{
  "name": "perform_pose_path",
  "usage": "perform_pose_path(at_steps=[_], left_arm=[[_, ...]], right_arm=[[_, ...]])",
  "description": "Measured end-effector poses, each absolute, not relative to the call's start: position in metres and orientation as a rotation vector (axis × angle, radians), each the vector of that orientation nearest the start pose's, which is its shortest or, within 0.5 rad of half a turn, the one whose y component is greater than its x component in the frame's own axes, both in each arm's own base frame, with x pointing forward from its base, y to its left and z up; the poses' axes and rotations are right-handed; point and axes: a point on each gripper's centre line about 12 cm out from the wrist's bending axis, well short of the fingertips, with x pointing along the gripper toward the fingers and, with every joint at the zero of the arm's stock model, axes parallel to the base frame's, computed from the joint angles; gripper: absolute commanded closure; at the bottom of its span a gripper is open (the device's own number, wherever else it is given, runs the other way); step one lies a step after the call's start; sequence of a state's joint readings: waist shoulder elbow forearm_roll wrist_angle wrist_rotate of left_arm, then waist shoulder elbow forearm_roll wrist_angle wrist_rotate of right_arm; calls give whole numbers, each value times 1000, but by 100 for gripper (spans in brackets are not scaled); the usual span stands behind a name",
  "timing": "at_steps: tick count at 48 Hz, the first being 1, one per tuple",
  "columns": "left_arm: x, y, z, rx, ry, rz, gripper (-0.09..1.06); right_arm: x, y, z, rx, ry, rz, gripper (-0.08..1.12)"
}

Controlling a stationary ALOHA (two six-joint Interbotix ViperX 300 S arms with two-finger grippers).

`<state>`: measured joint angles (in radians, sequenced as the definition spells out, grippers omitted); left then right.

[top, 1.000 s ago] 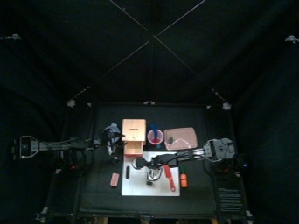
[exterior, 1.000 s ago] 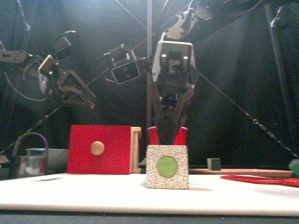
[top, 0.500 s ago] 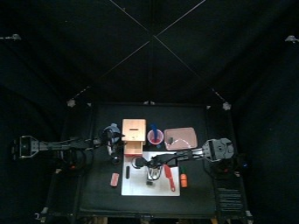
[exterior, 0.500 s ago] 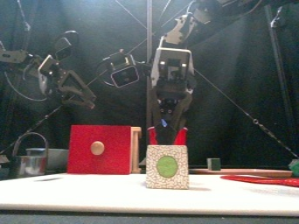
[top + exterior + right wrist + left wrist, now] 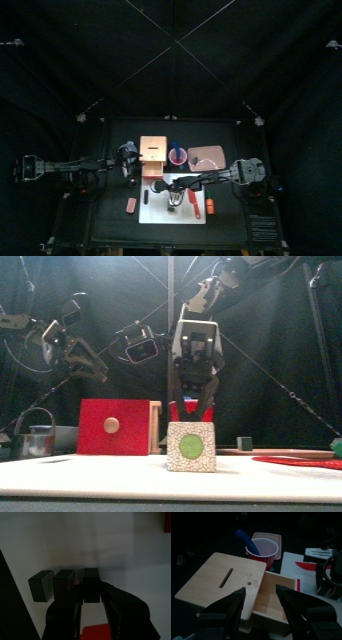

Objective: Place sushi on board then cut the sushi with the knife then place the pieces on the plate
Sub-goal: Place the 4 sushi pieces on the plate

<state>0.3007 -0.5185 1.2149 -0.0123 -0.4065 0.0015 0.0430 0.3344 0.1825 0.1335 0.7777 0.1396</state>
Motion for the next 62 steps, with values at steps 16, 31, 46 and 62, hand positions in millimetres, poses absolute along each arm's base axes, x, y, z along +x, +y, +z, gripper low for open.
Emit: perform_pose_path(at_steps=[16,31,46,62], left_arm=[[235,73,190,-50,290,304,10],[235,73,190,-51,290,305,10],[234,74,190,-52,291,306,10],[232,75,187,-74,294,323,10]], right_arm=[[401,-2,148,347,1338,-167,52],[308,-36,153,564,1321,-435,52],[251,-88,152,771,1149,-774,52],[240,-152,150,914,890,-1012,52]])
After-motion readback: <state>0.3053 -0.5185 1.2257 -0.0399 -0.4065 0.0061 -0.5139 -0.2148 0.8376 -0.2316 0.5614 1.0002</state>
